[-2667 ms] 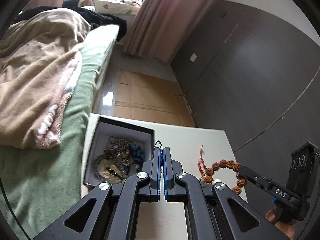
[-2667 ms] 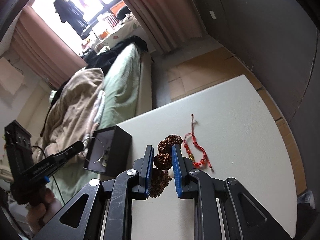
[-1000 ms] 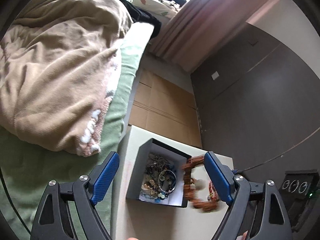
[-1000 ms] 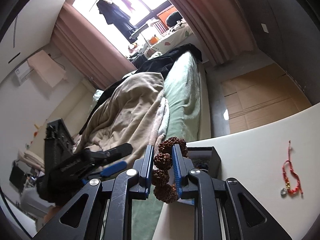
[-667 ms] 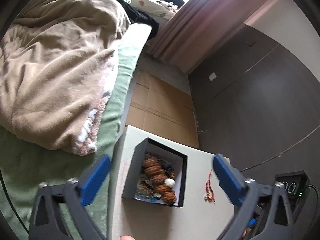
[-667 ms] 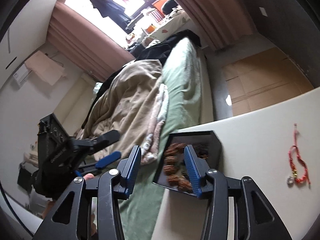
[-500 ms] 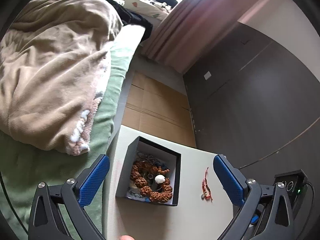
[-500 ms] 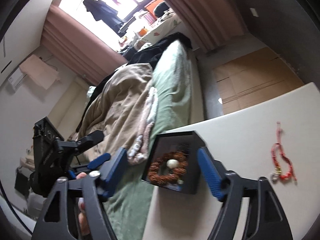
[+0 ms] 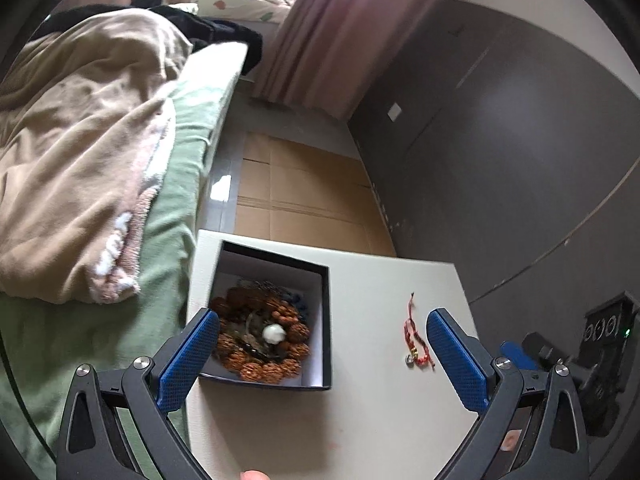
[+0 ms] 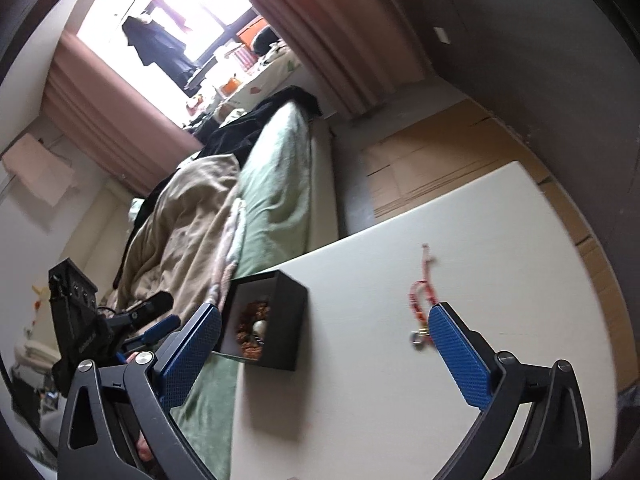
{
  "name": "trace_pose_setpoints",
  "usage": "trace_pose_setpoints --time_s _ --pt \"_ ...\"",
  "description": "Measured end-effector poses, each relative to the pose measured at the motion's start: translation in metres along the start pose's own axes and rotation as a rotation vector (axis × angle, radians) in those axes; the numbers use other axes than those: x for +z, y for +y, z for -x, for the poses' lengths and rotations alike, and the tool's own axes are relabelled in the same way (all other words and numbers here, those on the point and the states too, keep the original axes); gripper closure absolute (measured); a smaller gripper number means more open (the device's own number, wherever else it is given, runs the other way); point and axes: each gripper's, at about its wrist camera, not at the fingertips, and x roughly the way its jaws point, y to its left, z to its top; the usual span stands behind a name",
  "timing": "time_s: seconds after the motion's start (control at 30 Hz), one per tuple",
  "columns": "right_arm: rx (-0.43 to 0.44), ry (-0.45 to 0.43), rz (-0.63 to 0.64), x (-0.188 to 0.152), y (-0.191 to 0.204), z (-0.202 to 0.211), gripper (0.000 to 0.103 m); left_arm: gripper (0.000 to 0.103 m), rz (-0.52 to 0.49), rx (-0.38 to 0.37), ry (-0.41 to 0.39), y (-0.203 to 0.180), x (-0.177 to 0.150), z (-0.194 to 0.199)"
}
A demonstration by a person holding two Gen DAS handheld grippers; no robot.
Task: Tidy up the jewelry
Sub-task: 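Move the left gripper to the red string bracelet on the table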
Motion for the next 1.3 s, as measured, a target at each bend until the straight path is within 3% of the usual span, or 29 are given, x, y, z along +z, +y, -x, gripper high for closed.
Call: trace_pose_setpoints --time_s 0.5,0.77,0.83,1.0,1.3 --pt "-0.173 0.024 -0.021 0.005 -0.043 0.018 0.000 0.001 -0.175 0.034 0.071 -0.078 -0.027 -0.048" --pt "-0.189 0.036 -0.048 0.008 -0.068 0.027 0.000 0.020 -0.258 0.012 0.143 -0.100 -0.049 -0.083" --pt "-0.205 0.038 -0.055 0.008 -0.075 0.027 0.001 0.030 -0.276 0.017 0.160 -0.103 -0.055 -0.093" --pt "-0.222 0.068 -0.082 0.010 -0.088 0.022 0.016 0.039 -0.339 0.024 0.188 -0.115 -0.069 -0.110" --pt "-0.252 0.074 -0.089 0.016 -0.103 0.027 0.019 0.059 -0.411 0.035 0.248 -0.128 -0.088 -0.141"
